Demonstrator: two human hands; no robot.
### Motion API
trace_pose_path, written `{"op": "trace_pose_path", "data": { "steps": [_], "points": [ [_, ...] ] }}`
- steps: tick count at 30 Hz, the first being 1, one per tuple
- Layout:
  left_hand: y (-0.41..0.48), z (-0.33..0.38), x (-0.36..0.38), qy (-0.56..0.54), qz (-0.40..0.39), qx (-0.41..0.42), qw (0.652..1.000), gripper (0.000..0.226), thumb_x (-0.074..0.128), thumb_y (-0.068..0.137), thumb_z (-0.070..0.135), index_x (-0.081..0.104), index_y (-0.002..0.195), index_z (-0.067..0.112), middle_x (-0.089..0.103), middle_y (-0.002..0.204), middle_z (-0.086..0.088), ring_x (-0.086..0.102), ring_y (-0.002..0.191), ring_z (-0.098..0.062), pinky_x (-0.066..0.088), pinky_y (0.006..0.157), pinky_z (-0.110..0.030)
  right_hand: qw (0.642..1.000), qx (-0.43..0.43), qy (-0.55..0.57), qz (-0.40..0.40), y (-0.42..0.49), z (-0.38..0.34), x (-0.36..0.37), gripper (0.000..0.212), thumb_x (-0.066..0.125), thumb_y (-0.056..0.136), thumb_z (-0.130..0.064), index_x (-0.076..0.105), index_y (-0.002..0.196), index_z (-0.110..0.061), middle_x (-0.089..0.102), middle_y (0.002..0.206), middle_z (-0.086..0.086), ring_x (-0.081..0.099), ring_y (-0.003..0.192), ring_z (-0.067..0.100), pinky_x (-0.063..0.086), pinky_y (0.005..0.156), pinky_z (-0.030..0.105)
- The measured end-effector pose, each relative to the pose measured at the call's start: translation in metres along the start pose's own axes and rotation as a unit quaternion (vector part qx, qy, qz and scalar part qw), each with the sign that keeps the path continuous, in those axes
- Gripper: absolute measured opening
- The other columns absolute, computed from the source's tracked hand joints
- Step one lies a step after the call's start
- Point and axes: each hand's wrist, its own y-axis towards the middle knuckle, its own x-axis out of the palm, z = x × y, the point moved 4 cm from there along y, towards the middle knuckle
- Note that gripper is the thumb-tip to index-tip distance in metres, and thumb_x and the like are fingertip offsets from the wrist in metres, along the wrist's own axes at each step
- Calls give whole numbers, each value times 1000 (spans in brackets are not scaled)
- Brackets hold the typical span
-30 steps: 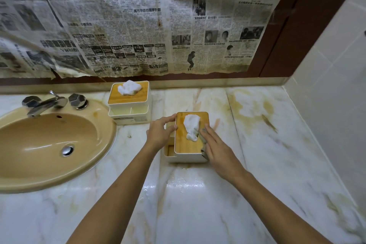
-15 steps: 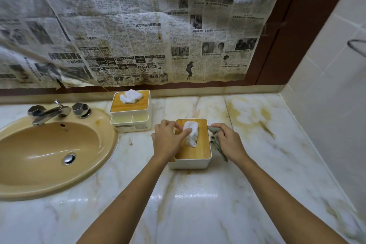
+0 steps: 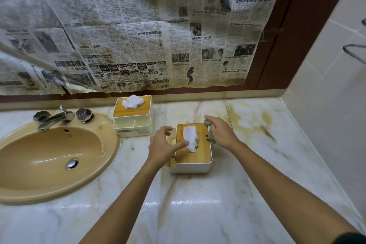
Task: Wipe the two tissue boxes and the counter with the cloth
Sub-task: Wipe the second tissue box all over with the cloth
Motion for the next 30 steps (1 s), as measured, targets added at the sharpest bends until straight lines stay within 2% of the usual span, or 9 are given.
{"op": "trace_pose_path", "data": {
  "steps": [3,6,9,13,17,20,23,27,30],
  "points": [
    [-11,4,0,113,-53,4,992,118,81,44,78,38,143,31,53,127,8,44,122,-18,39,101,-46,996,-5,-76,-43,4,2,7,48,29,100,-15,54,139,-24,55,137,8,55,121,29,47,101,43],
    [-22,8,10,174,-102,34,979,146,83,37,77,12,155,29,46,142,5,35,131,-22,32,104,-47,994,1,-102,-43,2,3,8,43,30,103,-20,54,138,-25,56,132,9,55,118,29,46,97,41],
    [-24,8,16,188,-108,61,974,153,90,42,66,-5,157,32,41,146,4,30,136,-24,28,107,-47,993,4,-112,-31,-1,3,1,37,33,104,-21,59,131,-20,61,128,9,56,114,27,47,94,39],
    [-19,7,7,199,-120,102,967,149,92,44,62,-6,155,44,46,143,8,29,135,-22,26,106,-43,993,50,-105,-12,-14,10,-13,35,35,101,-23,66,116,-22,66,117,4,60,102,24,54,83,39],
    [0,-1,-15,242,-118,100,958,129,93,47,55,21,154,42,55,134,12,40,128,-19,28,100,-42,989,79,-128,-7,-34,14,-22,34,35,97,-23,68,101,-17,68,106,7,60,97,30,51,81,38],
    [17,-13,-30,229,-83,65,968,81,89,67,30,51,138,36,65,119,13,56,118,-17,42,98,-41,990,90,-103,-38,-50,10,-24,35,36,96,-19,71,93,-15,66,98,3,60,95,29,50,83,37],
    [25,-11,-36,200,2,18,980,36,62,89,16,64,122,30,71,110,10,63,112,-19,47,97,-42,995,80,-45,-26,-56,7,-19,34,39,94,-21,73,93,-25,68,102,-2,61,98,22,51,86,36],
    [21,-6,-23,225,-11,-23,974,40,65,90,40,62,128,29,67,121,7,57,119,-22,37,101,-43,990,14,83,115,-59,-7,-16,35,41,99,-13,67,119,-24,67,115,-3,60,107,18,49,90,30],
    [22,-16,-19,185,-10,-29,982,48,73,87,34,60,133,32,65,128,11,52,126,-21,35,102,-44,992,-69,57,90,-59,-17,1,42,39,103,-11,54,140,-22,57,141,-4,49,130,14,38,107,26]
  ]
}}
